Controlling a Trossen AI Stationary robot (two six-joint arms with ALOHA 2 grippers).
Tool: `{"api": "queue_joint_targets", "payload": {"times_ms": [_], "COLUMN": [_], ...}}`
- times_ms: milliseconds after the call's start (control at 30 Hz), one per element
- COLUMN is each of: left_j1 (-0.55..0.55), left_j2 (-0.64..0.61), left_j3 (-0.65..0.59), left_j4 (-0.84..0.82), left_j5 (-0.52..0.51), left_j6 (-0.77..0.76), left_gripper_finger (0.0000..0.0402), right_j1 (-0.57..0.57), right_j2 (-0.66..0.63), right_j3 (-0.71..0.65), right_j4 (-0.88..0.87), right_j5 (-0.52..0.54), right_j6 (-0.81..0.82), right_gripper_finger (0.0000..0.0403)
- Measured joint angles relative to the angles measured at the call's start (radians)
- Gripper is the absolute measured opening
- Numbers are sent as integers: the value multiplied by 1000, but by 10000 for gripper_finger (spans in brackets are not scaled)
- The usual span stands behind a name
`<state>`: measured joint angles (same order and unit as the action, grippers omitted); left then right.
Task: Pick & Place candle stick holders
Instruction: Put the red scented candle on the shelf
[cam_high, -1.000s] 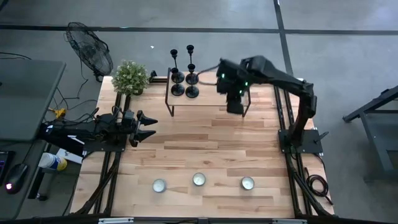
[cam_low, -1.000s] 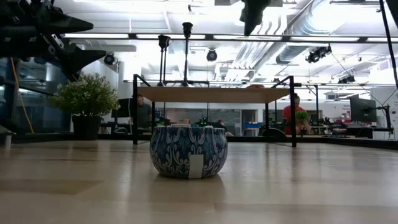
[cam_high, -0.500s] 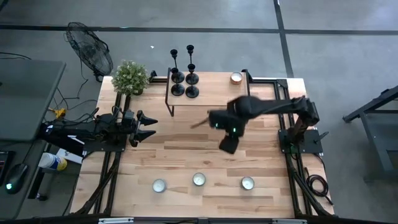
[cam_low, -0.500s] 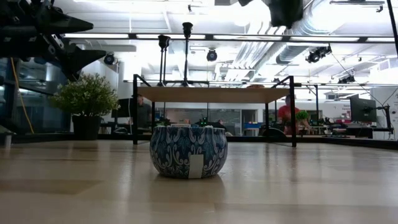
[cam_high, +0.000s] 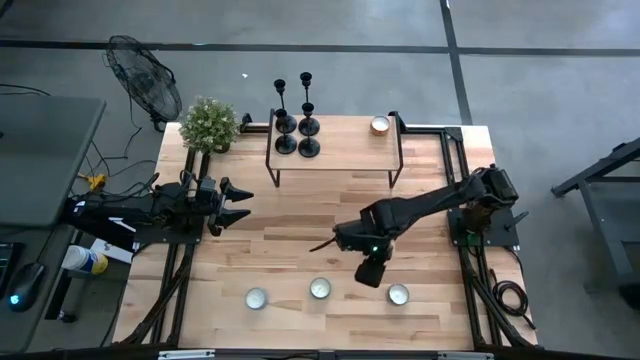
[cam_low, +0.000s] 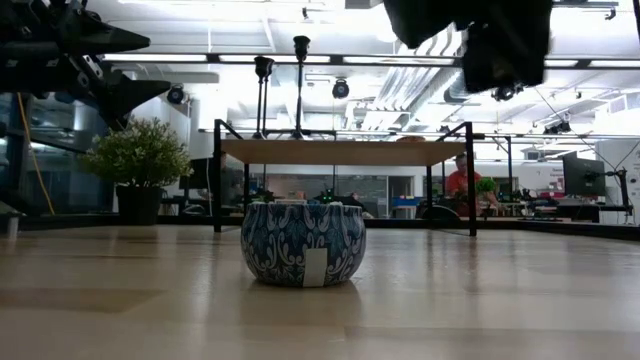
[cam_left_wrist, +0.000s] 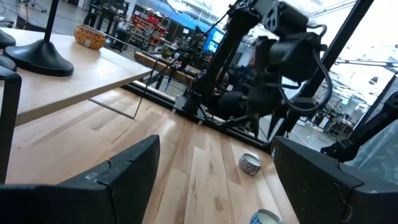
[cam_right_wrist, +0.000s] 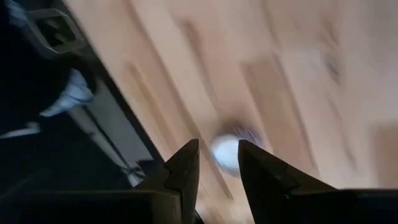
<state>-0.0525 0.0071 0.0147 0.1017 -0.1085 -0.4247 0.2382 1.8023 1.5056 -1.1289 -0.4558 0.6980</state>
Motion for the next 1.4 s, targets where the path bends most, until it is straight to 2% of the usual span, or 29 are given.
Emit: {"api": "queue_joint_targets", "payload": {"times_ms": [167, 567, 700, 800, 1133, 1200, 1267, 1400], "left_j1": [0, 0, 0, 0, 0, 0, 0, 0], "left_j2": [0, 0, 0, 0, 0, 0, 0, 0], "left_j3": [0, 0, 0, 0, 0, 0, 0, 0], "left_j4": [0, -1, 0, 0, 0, 0, 0, 0], "left_j5": [0, 0, 0, 0, 2, 2, 2, 2], "left_j6": [0, 0, 0, 0, 0, 0, 0, 0], "left_gripper_finger": [303, 303, 303, 303, 303, 303, 303, 303], "right_j1": [-9, 3, 18, 21, 47, 59, 79, 129], "right_j2": [0, -8, -23, -42, -45, -45, -45, -45], "right_j3": [-72, -77, -78, -78, -78, -78, -78, -78], "right_j4": [202, 148, 139, 140, 227, 278, 289, 252], "right_j5": [-3, 12, 80, 81, 82, 135, 241, 433], "right_j6": [2, 9, 2, 14, 9, -40, -140, -450], "right_gripper_finger": [103, 103, 103, 100, 38, 26, 19, 19]}}
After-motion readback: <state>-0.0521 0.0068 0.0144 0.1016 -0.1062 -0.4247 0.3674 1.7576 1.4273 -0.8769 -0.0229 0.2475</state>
